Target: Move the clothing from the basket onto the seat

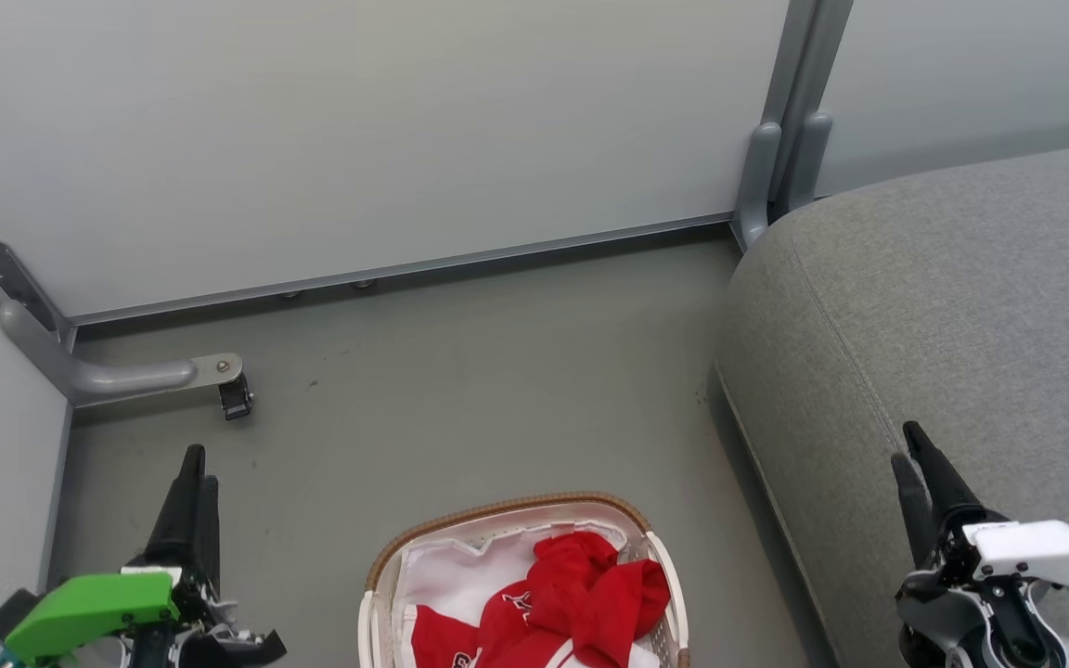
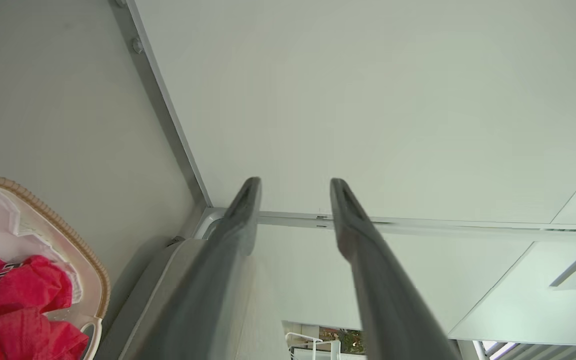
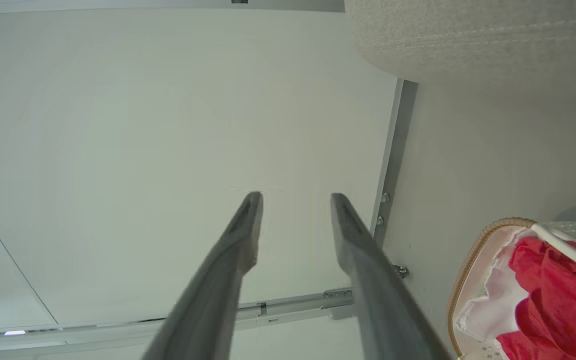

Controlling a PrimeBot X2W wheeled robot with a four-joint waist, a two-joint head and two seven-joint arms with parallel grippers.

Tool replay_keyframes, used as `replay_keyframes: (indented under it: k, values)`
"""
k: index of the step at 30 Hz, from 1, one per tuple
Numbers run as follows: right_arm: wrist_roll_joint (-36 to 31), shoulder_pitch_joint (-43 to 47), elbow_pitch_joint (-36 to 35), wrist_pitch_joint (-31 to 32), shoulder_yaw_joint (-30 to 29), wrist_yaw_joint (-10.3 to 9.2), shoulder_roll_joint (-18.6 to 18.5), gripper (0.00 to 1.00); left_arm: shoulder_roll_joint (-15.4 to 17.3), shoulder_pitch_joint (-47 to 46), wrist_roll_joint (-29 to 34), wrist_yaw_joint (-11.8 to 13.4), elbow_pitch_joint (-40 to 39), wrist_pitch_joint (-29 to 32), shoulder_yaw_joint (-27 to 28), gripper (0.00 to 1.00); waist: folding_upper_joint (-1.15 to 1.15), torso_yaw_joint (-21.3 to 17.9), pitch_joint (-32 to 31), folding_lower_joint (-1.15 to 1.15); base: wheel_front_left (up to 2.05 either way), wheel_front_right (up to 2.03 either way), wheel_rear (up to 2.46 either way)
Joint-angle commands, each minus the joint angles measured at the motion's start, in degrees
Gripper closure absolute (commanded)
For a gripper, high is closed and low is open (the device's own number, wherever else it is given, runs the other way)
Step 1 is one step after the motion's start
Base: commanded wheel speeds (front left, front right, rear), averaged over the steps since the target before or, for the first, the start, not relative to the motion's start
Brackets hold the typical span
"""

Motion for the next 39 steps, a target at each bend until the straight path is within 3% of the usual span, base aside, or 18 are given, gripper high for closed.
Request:
replay_keyframes:
  k: [1, 12, 39]
  values:
    - [-0.1, 0.0, 0.1, -0.1, 0.1, 0.0, 0.1, 0.0, 0.0, 0.1, 0.0, 0.0, 0.1, -0.2, 0.0, 0.0, 0.0, 0.0, 0.0, 0.0, 0.0, 0.0, 0.0]
    - [-3.9, -1.1, -0.4, -3.3, 3.5, 0.0, -1.6, 0.0, 0.6, 0.1, 4.0, 0.0, -0.1, -3.3, -0.9, 0.0, 0.0, 0.1, 0.4, 0.0, 0.0, 0.0, 0.0]
    - [-35.2, -4.2, -0.6, -9.6, 7.6, 0.01, -1.9, 0.0, 0.8, -0.2, 40.7, 0.1, 1.1, -9.6, -3.1, 0.0, 0.0, 0.3, 1.8, 0.0, 0.0, 0.0, 0.0]
